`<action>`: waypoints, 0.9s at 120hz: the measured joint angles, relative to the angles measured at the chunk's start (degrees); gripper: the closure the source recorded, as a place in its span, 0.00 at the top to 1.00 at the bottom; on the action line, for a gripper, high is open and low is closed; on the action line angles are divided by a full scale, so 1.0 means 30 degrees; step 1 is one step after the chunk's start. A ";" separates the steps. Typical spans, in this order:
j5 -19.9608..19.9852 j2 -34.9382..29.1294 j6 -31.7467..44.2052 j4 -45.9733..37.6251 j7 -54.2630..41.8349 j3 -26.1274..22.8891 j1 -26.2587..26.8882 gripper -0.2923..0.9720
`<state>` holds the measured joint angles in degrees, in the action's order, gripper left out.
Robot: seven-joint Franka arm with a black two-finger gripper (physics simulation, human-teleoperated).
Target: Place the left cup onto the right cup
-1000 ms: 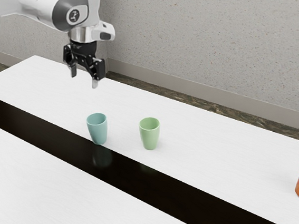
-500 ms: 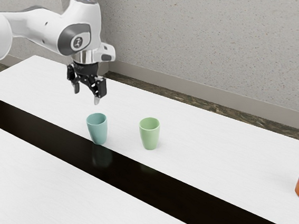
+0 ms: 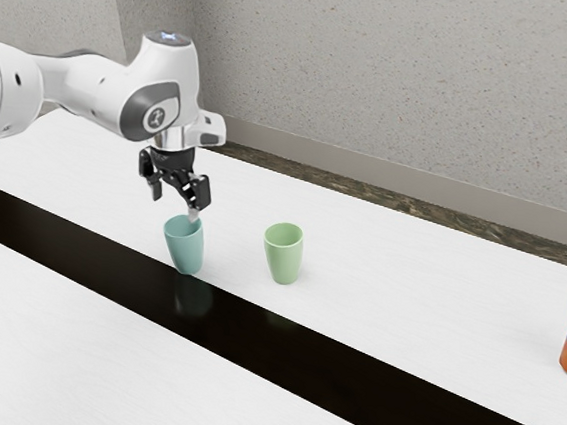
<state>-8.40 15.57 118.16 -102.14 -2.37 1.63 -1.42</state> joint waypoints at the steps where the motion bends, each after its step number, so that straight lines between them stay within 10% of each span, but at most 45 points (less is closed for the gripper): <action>1: 0.0001 0.0018 0.0032 0.0004 0.0002 -0.0002 -0.0003 0.77; 108: 0.0136 0.2703 0.2518 0.0482 0.0273 -0.0162 -0.0041 0.77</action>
<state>-8.00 23.67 125.71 -100.70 -1.55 1.14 -1.55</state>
